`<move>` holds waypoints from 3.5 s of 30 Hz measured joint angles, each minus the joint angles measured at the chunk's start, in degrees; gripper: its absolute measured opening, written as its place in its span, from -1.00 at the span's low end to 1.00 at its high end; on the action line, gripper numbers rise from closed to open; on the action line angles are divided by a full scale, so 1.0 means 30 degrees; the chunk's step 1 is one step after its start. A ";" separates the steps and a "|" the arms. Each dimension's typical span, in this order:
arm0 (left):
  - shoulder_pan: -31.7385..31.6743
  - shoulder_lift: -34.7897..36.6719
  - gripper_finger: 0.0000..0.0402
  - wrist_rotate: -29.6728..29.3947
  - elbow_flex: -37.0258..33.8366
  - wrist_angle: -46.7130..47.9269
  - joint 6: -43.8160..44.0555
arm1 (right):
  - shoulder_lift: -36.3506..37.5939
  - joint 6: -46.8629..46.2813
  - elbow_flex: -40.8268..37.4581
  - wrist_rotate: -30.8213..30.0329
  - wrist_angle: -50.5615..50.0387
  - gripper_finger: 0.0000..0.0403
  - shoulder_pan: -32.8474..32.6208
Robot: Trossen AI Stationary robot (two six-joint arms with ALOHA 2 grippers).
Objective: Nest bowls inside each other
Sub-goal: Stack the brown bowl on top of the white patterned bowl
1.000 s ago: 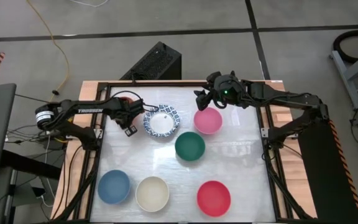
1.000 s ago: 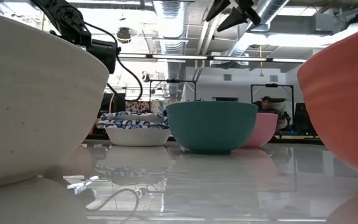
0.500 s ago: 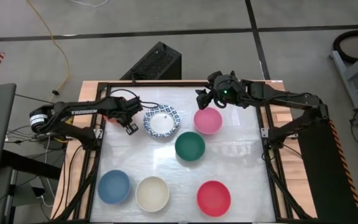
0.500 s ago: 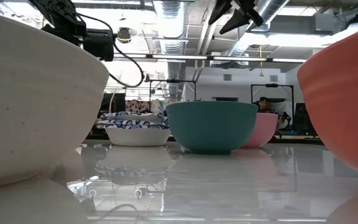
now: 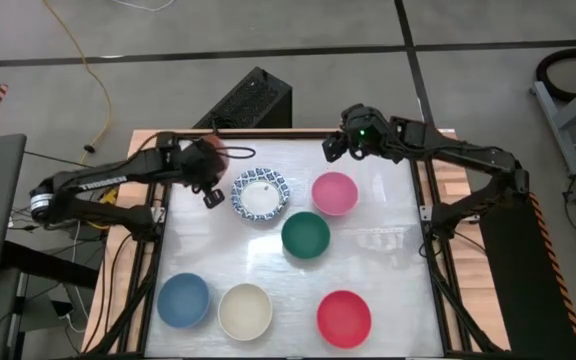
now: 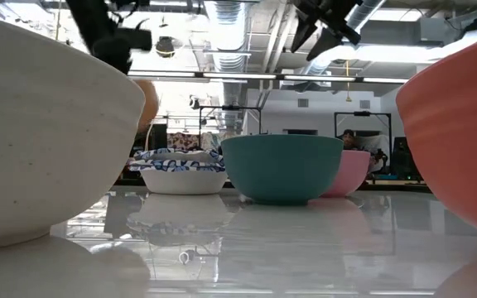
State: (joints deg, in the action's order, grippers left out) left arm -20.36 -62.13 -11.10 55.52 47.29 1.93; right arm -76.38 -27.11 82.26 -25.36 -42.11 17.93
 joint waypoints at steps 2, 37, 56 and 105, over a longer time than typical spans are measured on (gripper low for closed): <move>0.0507 -0.0034 -1.00 -0.0041 0.0864 -0.0275 -0.0982 | 0.0000 0.0145 0.0000 0.0007 0.0027 0.24 0.0200; 0.4234 -0.7948 -1.00 0.1826 0.2960 -0.1581 -0.7902 | 0.0000 0.0558 0.0000 0.1143 -0.0682 0.24 0.0912; 0.4117 -0.9673 -1.00 0.2110 0.2689 -0.2583 -0.8005 | 0.0000 0.0558 0.0000 0.1151 -0.1107 0.24 0.0912; 0.4001 -0.8637 -0.08 0.1451 0.3013 -0.2484 -0.5389 | 0.0000 0.1478 0.0000 0.2484 -0.2263 0.24 0.0912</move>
State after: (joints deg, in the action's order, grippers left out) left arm -8.36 -88.05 -6.74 64.56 39.84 -14.24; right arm -76.38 -22.67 82.26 -17.91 -48.89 20.67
